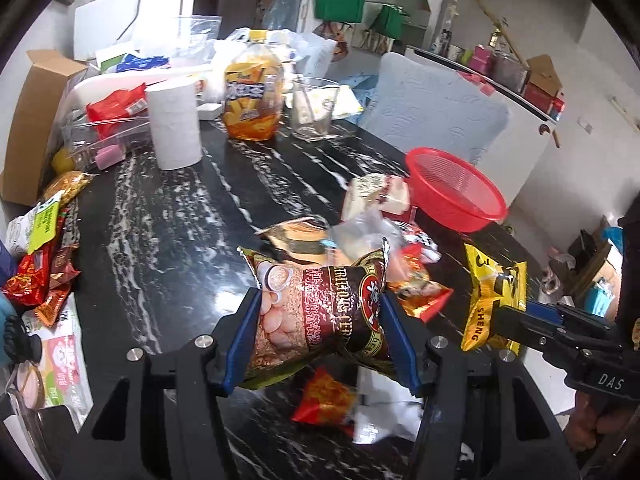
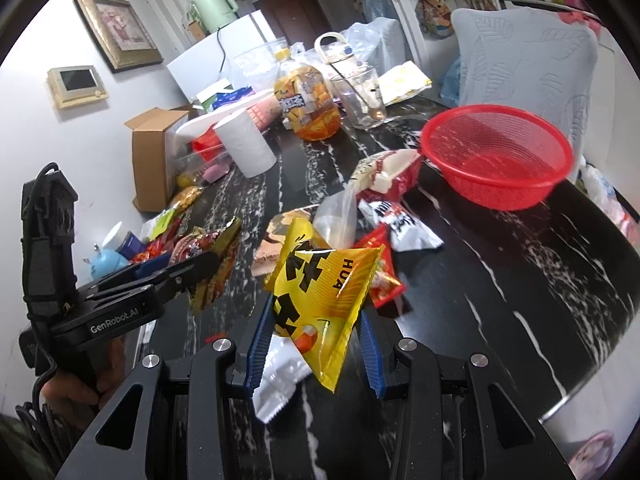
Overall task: Organize snacks
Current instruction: 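Carry both bags to the red basket and open both grippers to drop them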
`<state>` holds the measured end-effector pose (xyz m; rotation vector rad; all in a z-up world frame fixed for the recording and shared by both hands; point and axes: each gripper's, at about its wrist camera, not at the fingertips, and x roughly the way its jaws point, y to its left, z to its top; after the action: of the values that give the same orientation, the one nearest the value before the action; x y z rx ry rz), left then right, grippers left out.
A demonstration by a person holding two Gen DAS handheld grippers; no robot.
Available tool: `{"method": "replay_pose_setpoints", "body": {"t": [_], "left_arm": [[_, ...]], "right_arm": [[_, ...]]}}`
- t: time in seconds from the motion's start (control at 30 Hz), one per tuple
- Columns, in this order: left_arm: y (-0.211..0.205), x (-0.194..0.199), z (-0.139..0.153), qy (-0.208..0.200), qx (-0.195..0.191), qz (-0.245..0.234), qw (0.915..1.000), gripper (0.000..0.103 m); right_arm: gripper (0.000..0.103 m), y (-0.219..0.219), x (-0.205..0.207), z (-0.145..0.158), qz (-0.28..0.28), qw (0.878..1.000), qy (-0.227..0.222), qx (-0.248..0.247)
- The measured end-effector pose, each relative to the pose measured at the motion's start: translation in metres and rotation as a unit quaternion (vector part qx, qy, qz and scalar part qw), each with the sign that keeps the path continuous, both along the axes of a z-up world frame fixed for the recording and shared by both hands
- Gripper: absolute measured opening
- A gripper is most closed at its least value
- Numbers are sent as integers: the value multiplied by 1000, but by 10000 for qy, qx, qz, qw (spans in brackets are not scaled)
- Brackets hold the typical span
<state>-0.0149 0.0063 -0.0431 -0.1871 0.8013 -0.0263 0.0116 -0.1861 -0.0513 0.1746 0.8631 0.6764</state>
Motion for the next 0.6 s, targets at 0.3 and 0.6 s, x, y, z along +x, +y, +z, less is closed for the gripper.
{"method": "replay_pose_setpoints", "body": {"t": [0.3,0.6], "left_arm": [[-48,8,1,66,-12,-601,9982,58],[-92,29,-2,240,3,-1080,9939,58]], "right_arm": [[40,-36,-13,-2,-364,9993,-27,81],[40,-70,-11,-8,-727,9974,-21,5]]}}
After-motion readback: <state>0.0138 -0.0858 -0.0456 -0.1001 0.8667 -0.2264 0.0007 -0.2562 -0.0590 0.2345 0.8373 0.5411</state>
